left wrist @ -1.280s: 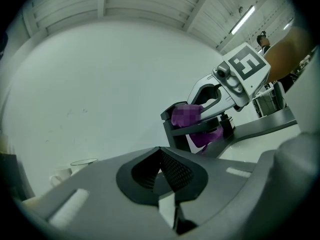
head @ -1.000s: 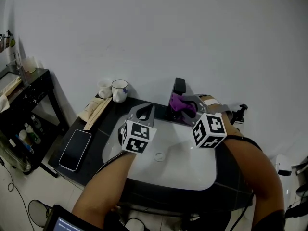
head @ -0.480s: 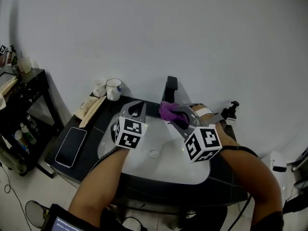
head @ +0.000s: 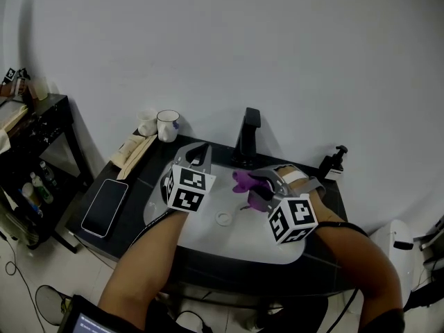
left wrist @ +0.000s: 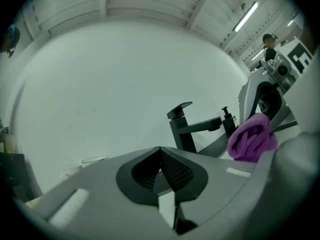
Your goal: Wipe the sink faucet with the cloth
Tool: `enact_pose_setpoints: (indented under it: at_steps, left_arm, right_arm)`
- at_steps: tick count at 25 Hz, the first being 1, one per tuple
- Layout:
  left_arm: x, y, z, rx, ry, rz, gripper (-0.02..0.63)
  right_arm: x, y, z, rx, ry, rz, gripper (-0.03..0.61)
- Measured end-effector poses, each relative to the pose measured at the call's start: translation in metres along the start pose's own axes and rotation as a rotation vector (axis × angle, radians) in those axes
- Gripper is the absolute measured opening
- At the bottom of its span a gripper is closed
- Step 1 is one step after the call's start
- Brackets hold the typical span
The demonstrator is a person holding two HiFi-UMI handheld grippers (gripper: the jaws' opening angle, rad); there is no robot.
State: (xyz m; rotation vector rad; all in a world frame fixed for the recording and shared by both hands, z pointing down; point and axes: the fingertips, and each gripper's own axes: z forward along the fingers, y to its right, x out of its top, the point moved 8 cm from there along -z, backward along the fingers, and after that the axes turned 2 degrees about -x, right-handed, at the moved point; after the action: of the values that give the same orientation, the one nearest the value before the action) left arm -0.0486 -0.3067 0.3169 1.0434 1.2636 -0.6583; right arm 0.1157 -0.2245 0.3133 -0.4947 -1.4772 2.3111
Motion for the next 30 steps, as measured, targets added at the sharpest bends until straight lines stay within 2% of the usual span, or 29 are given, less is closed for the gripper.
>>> enact_pose_setpoints:
  at_steps: [3, 9, 15, 26, 30]
  left_arm:
    - [0.0, -0.002, 0.001, 0.004, 0.002, -0.003, 0.017]
    - [-0.001, 0.003, 0.01, -0.021, 0.008, -0.013, 0.017]
    - [0.001, 0.009, 0.015, -0.057, 0.026, -0.052, 0.017]
    - [0.001, 0.013, 0.018, -0.081, 0.027, -0.054, 0.017]
    - [0.001, 0.014, 0.018, -0.088, 0.028, -0.043, 0.017]
  right_arm:
    - [-0.008, -0.004, 0.016, -0.038, -0.026, -0.019, 0.083]
    - [-0.031, -0.004, 0.053, -0.174, -0.13, -0.044, 0.077]
    - [-0.053, 0.009, 0.075, -0.344, -0.166, -0.016, 0.084]
    - [-0.065, 0.019, 0.1, -0.344, -0.168, 0.064, 0.087]
    - [-0.057, 0.012, 0.105, -0.311, -0.169, 0.029, 0.086]
